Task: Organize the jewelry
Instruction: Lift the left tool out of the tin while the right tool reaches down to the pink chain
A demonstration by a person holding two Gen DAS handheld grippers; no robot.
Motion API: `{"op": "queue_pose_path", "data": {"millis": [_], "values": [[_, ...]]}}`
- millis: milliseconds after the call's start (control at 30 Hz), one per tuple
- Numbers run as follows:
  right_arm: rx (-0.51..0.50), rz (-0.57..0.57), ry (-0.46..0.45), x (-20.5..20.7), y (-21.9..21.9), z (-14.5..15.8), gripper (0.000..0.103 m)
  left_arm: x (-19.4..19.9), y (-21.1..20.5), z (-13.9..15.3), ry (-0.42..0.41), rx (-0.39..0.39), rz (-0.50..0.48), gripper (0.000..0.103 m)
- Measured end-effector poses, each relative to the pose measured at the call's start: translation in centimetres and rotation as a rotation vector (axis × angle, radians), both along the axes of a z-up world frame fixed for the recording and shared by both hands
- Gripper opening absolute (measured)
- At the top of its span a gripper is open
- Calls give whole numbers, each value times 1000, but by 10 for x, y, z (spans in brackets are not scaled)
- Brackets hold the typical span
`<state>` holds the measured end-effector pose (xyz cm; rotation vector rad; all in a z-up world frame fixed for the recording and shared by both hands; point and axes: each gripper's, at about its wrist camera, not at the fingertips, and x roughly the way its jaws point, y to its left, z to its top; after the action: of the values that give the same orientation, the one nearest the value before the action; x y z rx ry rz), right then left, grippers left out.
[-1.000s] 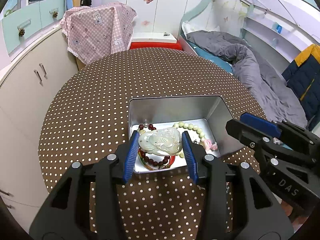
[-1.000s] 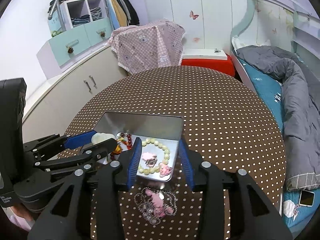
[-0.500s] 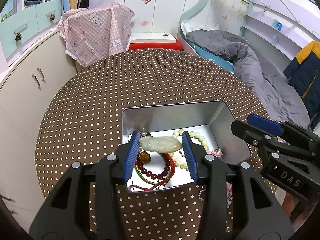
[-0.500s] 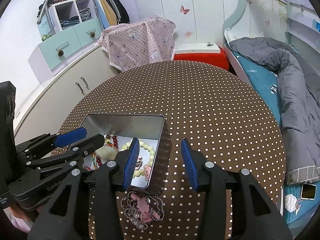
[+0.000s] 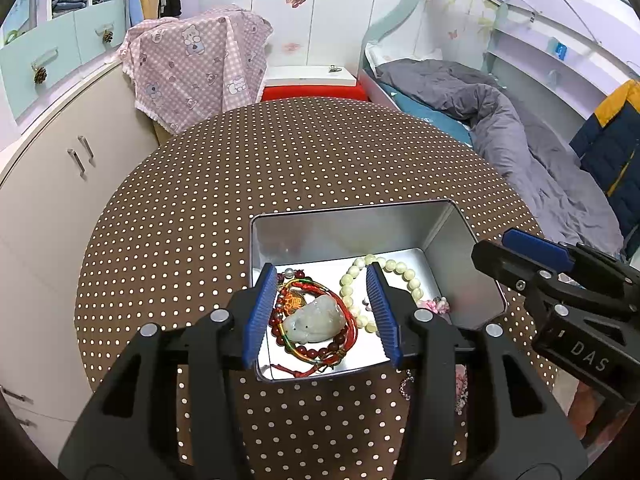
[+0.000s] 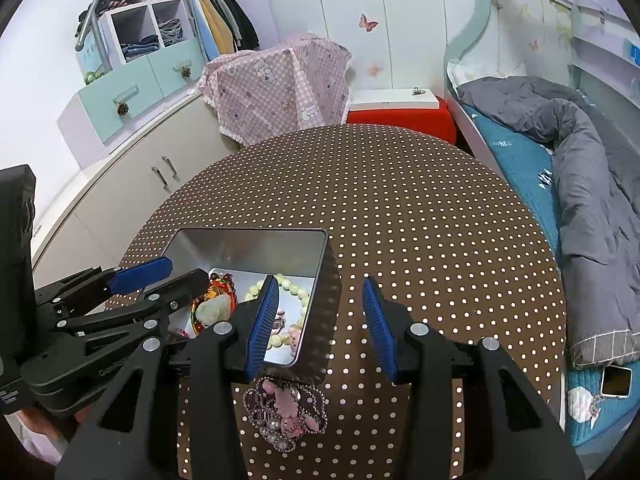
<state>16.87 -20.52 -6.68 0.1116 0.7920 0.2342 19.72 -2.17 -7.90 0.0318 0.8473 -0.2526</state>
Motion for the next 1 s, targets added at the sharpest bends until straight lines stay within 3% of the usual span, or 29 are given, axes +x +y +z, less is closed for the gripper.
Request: {"op": "queue_pose_path", "data": {"millis": [333,800,1000], "values": [[-3,-6,-17,-16,-4,6,50,-8,2,4,-8,7,5,51],[-3,-36,-42,-47,-15,15,55,-34,3,17,-25,1,4,59],[4,-44,-37,-59,-20,12,59,-56,3,26,-57,-2,-6,67]]}}
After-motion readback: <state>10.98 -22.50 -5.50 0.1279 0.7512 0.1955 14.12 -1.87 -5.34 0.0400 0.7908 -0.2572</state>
